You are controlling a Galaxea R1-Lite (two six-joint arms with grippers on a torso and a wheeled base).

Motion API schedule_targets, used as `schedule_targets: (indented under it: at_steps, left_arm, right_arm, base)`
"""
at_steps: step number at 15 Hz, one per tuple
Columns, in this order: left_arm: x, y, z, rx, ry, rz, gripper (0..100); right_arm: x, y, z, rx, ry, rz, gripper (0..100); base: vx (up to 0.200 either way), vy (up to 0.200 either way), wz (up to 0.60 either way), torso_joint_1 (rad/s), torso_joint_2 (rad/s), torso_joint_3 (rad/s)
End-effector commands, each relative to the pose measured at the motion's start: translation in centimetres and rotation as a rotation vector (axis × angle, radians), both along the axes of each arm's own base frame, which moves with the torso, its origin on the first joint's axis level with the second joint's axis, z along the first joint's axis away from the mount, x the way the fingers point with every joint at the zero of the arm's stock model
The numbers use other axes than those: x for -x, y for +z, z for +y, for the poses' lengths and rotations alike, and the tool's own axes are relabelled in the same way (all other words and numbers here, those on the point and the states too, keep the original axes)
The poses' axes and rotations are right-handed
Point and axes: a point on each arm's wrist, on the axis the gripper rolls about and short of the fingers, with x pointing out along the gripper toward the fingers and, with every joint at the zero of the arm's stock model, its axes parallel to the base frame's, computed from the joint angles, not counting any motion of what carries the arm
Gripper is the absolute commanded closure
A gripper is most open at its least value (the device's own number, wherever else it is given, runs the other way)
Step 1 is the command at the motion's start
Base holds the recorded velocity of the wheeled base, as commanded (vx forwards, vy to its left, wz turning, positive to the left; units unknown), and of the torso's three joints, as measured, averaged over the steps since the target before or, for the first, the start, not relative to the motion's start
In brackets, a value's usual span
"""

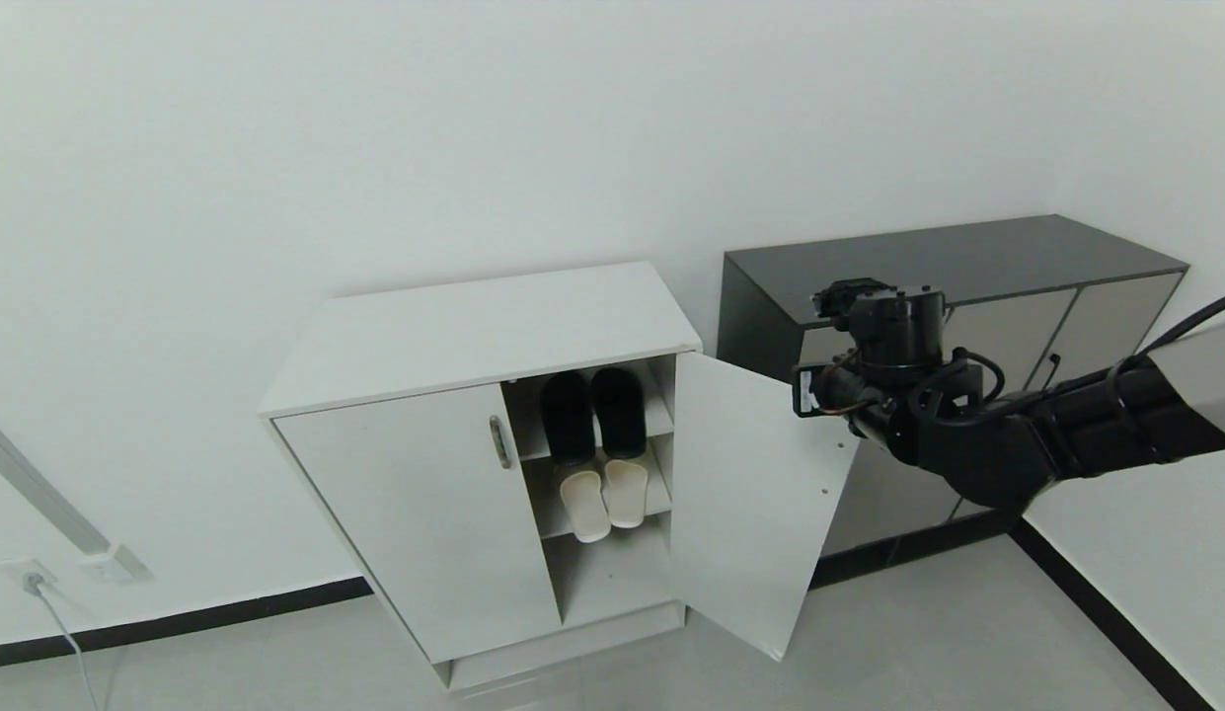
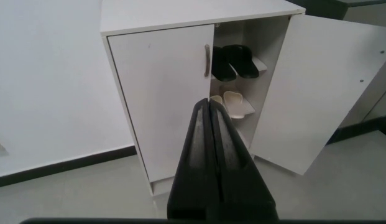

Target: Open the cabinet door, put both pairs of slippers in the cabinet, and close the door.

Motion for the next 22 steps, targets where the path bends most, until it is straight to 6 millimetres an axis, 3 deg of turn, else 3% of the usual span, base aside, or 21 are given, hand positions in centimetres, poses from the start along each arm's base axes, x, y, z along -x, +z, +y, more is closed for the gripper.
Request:
schedule_targets:
  at_steps: [1,4,9,22]
  left_arm:
    - [0.0,0.0,0.0,0.000,0.002,0.001,100]
    - [0.0,0.0,0.0,0.000,0.002,0.001,100]
    - [0.0,0.0,0.0,0.000,0.002,0.001,100]
    - [0.0,0.0,0.0,0.002,0.002,0.001,100]
  right_arm:
    - [-1.7,-0.9,-0.4,0.002,-0.024,0.006,100]
    - [-3.6,-2.2,-1.0,0.005,-0.044,0.019,100]
    - [-5.0,-4.3,-1.8,0.014,-0.064,0.054,100]
    - [-6.3,-5.5,-3.1,0.016,-0.102,0.067,100]
  base:
    - [0.000,0.000,0.00,0.000,0.00,0.000]
    - [0.000,0.000,0.00,0.000,0.00,0.000]
    - [0.000,0.000,0.00,0.000,0.00,0.000]
    - [0.000,0.000,0.00,0.000,0.00,0.000]
